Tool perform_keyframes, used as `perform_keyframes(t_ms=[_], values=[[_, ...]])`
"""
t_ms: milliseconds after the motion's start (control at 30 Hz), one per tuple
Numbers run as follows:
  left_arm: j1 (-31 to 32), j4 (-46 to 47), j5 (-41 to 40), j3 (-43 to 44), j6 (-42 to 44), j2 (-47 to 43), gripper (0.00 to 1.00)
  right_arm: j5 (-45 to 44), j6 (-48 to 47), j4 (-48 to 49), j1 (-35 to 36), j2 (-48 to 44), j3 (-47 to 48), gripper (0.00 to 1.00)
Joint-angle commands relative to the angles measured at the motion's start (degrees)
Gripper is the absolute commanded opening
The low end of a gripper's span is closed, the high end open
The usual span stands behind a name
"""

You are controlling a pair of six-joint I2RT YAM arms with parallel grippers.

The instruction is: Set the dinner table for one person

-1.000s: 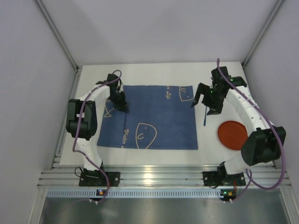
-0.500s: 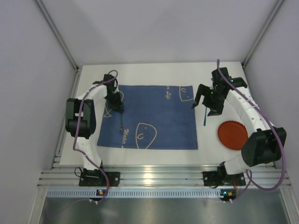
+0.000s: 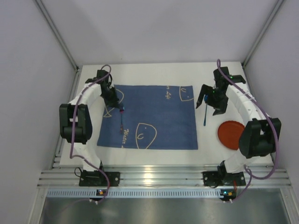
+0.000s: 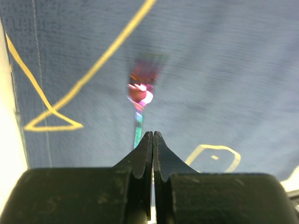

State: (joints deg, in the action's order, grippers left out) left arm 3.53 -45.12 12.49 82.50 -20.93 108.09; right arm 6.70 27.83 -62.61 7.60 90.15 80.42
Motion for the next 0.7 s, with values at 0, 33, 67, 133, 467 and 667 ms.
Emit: perform_keyframes(t_ms=[0, 33, 67, 133, 467, 667], values=[[1.39, -0.76, 3.68, 0.48, -2.62, -9.20, 0.00, -4.41, -1.99, 2.84, -2.23, 5.02, 3.50, 1.00], [2.26, -0.76, 3.77, -0.40, -2.89, -10.35, 0.00, -5.11, -2.43, 3.54, -2.32, 7.56, 4.12, 1.00], [2.62, -0.76, 3.86, -1.28, -3.24, -12.62, 0.00, -6.16, -2.61, 3.89, -2.41, 8.98, 4.74, 1.00], [3.58, -0.41, 4.29, -4.53, -3.77, -15.18, 0.00, -6.44, -3.13, 4.68, -2.58, 13.27, 7.02, 0.99], [5.26, -1.72, 2.02, -13.42, -4.30, -29.94, 0.19, -8.54, -4.72, 5.66, -3.99, 32.18, 22.22, 0.74], [5.17, -3.82, -1.41, -15.52, -5.26, -34.52, 0.45, -9.33, -4.90, 5.74, -5.57, 37.73, 26.19, 0.62]])
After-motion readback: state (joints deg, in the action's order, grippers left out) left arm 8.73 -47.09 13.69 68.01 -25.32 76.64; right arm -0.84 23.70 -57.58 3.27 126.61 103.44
